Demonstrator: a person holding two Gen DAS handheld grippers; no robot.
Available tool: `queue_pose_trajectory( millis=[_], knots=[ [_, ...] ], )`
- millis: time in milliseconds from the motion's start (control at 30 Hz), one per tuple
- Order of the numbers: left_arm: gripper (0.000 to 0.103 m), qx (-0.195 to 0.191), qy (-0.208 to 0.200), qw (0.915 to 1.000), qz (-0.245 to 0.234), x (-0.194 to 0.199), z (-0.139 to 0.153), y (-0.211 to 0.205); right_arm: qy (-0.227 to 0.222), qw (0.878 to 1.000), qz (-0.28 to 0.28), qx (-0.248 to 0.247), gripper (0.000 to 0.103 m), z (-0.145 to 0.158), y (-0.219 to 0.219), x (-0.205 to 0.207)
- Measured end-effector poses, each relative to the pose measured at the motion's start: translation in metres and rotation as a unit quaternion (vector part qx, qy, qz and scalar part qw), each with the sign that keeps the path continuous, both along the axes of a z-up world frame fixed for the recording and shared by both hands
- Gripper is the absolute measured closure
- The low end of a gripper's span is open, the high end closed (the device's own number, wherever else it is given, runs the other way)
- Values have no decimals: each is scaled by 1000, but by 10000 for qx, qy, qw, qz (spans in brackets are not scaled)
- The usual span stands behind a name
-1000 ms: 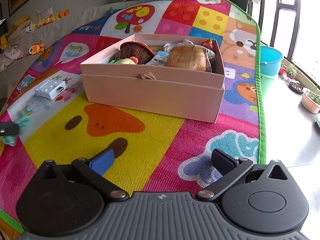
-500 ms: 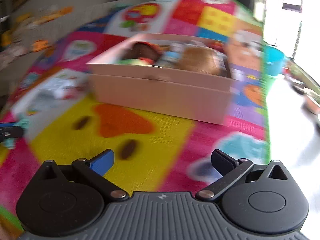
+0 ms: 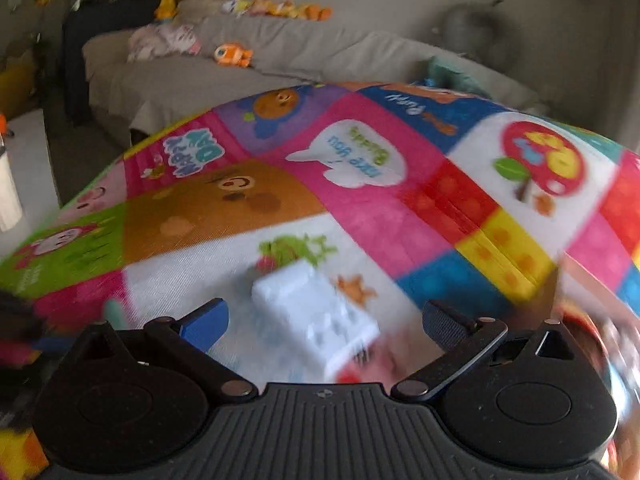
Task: Organize objects
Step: 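Grasp the white plastic block with the right tool while the left tool holds the teal toy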
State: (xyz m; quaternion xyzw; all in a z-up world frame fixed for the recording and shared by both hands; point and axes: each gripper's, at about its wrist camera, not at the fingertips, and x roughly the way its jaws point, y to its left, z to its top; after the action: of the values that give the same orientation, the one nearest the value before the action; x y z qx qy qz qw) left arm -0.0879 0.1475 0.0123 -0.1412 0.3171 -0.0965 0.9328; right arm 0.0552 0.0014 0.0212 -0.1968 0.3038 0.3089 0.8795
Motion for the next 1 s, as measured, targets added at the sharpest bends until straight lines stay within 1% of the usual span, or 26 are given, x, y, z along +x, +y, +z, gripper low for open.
queue_pose_trajectory(
  millis=[67, 100, 133, 200, 333, 367, 400, 467, 500, 567, 633, 733, 800, 900, 1000],
  knots=[
    [86, -103, 9, 9999, -11, 0, -1, 3, 260, 9996, 47, 24, 0, -5, 8, 19],
    [86, -116, 13, 9999, -25, 1, -1, 3, 418, 9991, 40, 59, 1, -7, 9, 25],
    [86, -128, 14, 9999, -34, 1, -1, 3, 579, 9983, 10, 87, 5, -10, 10, 27],
    [86, -168, 16, 9998, -47, 1, -2, 4, 909, 9958, 23, 63, 27, -15, 5, 26],
    [86, -190, 18, 9998, -43, 1, -2, 5, 1237, 9918, 128, 298, 47, -15, -25, -6],
    [86, -160, 12, 9999, -42, 1, -2, 4, 1217, 9921, 116, 286, 54, -13, -36, -19],
    [86, -108, 8, 9999, -45, 1, -1, 2, 1210, 9923, 92, 236, 64, -12, -47, -31],
    [86, 20, 13, 10000, -83, 1, 0, -3, 1148, 9932, -69, 171, 70, -11, -70, -53],
    [86, 80, 19, 9999, -117, 1, 1, -7, 1109, 9936, -171, 149, 70, -11, -82, -63],
    [86, 68, 55, 9996, -255, 3, 1, -16, 964, 9948, -324, 65, 70, -11, -103, -80],
    [86, 169, 69, 9994, -293, 6, 2, -24, 822, 9958, -402, -10, 70, -8, -115, -90],
    [86, 385, 110, 9990, -191, 9, 4, -35, 688, 9966, -424, 160, 68, 1, -122, -96],
    [86, 459, 126, 9987, -153, 8, 4, -38, 630, 9964, -380, 416, 58, 10, -118, -93],
    [86, 503, 126, 9985, -144, 7, 4, -39, 605, 9950, -271, 752, 50, 21, -105, -79],
    [86, 527, 120, 9984, -143, 8, 4, -40, 741, 9928, -288, 899, 41, 22, -78, -53]
  ],
)
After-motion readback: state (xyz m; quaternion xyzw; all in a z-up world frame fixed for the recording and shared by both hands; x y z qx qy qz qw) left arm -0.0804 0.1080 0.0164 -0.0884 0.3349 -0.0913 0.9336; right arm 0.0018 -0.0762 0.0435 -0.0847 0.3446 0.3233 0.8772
